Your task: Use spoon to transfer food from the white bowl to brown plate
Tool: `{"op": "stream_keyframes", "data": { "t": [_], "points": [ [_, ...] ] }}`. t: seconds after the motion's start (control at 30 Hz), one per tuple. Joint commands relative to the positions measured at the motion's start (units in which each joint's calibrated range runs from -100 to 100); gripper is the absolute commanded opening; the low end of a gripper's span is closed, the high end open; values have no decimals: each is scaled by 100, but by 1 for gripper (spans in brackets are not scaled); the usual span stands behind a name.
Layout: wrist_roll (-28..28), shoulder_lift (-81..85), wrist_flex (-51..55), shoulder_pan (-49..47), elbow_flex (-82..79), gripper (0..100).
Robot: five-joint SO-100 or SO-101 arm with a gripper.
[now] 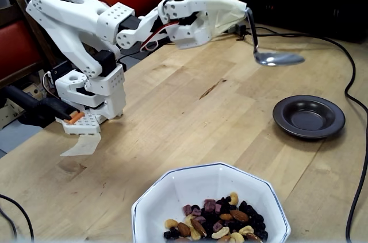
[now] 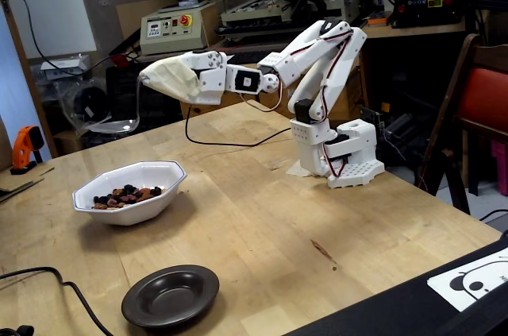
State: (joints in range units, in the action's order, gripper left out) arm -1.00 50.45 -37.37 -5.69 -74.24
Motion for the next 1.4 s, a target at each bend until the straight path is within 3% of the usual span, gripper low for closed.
{"op": "stream_keyframes", "data": {
  "t": [0.0,0.53,0.9,1.37],
  "points": [
    [20,34,-444,-16,-293,2],
    [29,26,-1519,-23,-1478,3],
    [29,-17,-1504,-23,-1416,3],
    [-20,-1378,-1567,36,-647,3]
  ]
}}
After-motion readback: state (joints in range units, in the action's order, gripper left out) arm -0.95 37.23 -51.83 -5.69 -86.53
